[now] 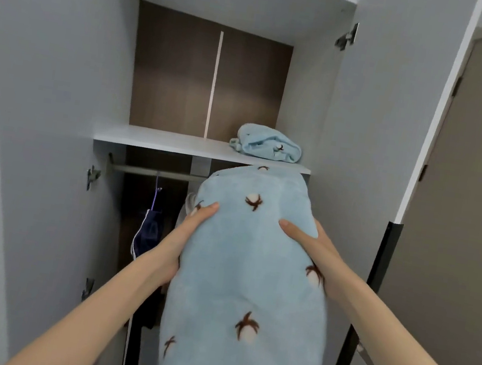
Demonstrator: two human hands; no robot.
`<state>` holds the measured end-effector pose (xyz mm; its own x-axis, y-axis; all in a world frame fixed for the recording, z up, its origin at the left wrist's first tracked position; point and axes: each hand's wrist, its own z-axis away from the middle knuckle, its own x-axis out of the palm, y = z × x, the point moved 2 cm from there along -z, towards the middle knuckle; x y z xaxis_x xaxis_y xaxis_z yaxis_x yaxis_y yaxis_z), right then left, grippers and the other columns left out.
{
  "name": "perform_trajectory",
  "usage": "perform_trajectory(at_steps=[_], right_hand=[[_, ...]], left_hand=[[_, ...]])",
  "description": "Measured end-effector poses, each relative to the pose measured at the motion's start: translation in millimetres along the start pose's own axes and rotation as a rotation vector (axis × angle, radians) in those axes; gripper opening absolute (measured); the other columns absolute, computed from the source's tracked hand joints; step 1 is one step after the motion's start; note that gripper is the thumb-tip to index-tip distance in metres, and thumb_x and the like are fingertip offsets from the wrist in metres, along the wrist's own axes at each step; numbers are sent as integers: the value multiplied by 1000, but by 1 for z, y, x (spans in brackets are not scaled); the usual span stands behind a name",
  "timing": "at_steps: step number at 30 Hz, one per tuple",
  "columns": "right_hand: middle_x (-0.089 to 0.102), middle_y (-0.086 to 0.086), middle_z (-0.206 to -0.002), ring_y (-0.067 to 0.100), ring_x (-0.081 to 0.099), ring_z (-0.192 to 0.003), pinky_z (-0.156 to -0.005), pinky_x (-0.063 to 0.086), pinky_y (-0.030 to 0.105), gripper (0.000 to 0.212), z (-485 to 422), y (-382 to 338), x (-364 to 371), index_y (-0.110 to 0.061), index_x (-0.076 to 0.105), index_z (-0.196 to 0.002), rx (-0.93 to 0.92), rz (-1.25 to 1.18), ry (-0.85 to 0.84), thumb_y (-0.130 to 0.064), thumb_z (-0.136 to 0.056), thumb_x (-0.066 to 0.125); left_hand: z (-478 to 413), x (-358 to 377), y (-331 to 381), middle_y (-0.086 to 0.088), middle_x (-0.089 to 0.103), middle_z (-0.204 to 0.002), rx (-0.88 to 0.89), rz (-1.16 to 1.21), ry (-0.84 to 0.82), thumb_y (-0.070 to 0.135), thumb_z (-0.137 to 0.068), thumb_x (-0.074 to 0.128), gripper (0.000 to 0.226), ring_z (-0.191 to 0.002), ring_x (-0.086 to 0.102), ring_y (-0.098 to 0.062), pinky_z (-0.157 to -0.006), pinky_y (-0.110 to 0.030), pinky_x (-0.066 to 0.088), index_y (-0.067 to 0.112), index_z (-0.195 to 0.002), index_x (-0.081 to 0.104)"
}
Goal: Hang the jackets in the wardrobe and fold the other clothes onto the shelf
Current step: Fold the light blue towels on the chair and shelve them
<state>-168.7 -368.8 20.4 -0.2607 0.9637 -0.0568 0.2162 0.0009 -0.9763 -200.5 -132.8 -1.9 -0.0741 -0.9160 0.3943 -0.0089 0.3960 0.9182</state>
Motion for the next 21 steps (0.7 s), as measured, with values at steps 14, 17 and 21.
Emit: perform_trajectory(at_steps=[14,17,21], right_hand=[[71,2,-114,21,69,-103,-87,56,37,59,-249,-107,31,-28,54,-129,-91,-20,-283,-43,-78,76],[71,5,-115,24,68,-105,-90,55,39,52,-302,-121,53,-24,56,-127,-91,-33,-346,-41,-81,73],[72,4,-112,22,70,-99,-76,59,34,44,-382,-131,85,-24,58,-123,-106,-22,-391,-41,-84,69]], left_hand=[[-144,-26,160,-4,72,-112,260,0,90,46,-71,73,49,-98,71,-22,-72,-32,58,23,-114,69],[-179,-48,191,-5,72,-112,328,12,105,43,-80,70,43,-97,71,-22,-69,-33,59,23,-118,66],[-235,-90,225,-4,70,-118,374,-34,96,48,-83,67,48,-108,66,-23,-92,-39,52,25,-125,62]])
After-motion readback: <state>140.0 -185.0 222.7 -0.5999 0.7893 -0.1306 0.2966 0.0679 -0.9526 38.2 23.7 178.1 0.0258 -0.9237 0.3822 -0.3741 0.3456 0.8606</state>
